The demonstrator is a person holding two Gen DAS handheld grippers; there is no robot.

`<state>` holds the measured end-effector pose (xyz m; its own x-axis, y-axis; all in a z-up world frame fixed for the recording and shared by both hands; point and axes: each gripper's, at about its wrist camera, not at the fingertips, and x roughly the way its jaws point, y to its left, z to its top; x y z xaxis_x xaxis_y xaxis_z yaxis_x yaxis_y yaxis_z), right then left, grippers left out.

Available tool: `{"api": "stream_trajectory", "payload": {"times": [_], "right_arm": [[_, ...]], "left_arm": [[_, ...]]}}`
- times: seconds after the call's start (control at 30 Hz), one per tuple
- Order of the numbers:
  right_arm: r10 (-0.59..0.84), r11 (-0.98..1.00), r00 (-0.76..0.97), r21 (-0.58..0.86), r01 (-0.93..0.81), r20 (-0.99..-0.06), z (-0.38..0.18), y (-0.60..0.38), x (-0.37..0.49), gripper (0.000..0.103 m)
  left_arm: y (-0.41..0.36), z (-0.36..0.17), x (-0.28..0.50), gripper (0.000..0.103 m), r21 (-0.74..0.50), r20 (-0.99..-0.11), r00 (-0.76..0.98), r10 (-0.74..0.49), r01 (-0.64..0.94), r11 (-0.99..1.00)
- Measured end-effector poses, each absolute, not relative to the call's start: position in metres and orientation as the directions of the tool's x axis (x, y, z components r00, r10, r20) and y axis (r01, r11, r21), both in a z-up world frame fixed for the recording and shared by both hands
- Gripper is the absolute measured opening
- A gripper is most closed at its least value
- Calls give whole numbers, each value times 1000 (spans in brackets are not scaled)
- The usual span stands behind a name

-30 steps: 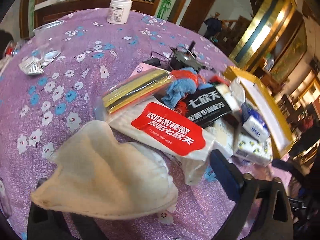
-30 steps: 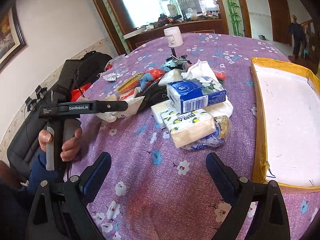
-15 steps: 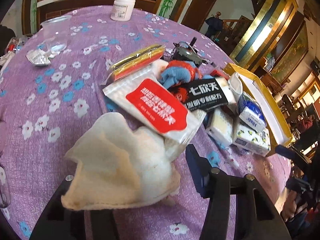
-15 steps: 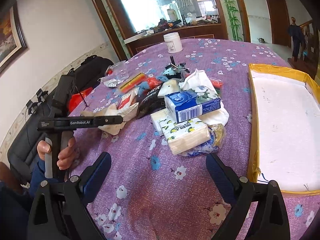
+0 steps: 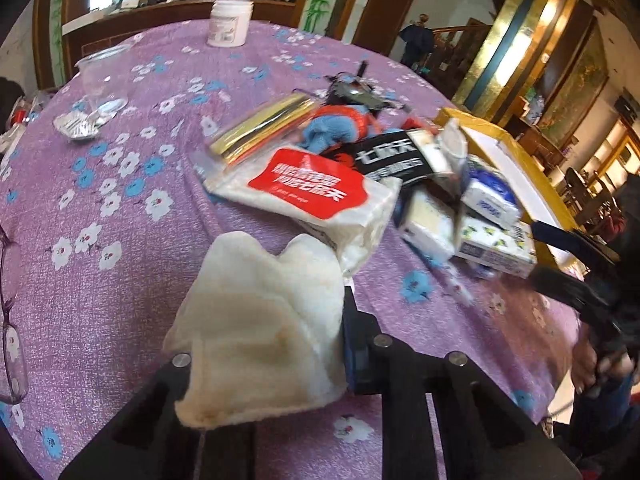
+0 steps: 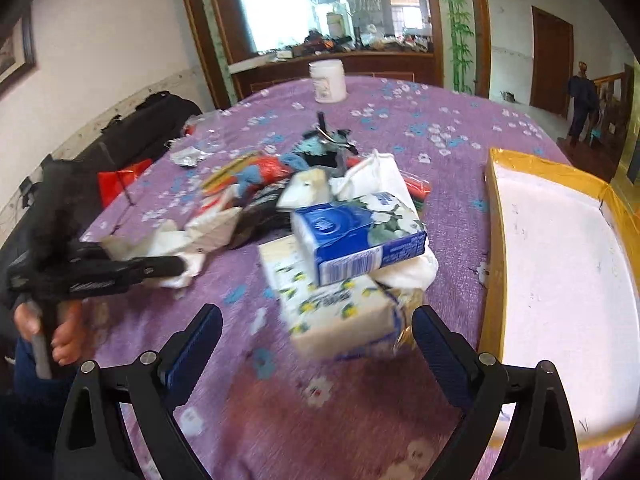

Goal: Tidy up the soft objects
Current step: 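Grasp the lemon-print tissue pack with the right gripper and lift it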

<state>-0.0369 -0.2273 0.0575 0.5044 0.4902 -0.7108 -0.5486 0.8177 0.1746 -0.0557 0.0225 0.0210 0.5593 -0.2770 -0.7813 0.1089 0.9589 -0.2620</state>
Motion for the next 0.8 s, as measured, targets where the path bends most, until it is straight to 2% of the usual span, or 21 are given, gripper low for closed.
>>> {"api": "stream_trajectory", "payload": {"times": [0.03, 0.07, 0.13, 0.33, 0.8], "right_arm": [[483, 819, 500, 168, -549, -718, 53, -224, -32, 98], [473, 822, 504, 155, -548, -723, 50, -221, -30, 89], [436, 832, 528, 102, -546, -729, 46, -214, -33, 62], [502, 784, 520, 109, -612, -691, 52, -212, -61, 61], [636, 729, 490, 257, -634, -596, 67, -253, -94, 61]], "left_arm": [[21, 22, -57, 18, -262, -780, 560, -278, 111, 959], [20, 22, -56, 18, -263, -781, 558, -281, 115, 958], [16, 22, -56, 18, -263, -781, 555, -286, 123, 957], [1, 22, -56, 18, -235, -781, 557, -284, 159, 959], [-38, 43, -69, 18, -209, -748, 578, -326, 261, 942]]}}
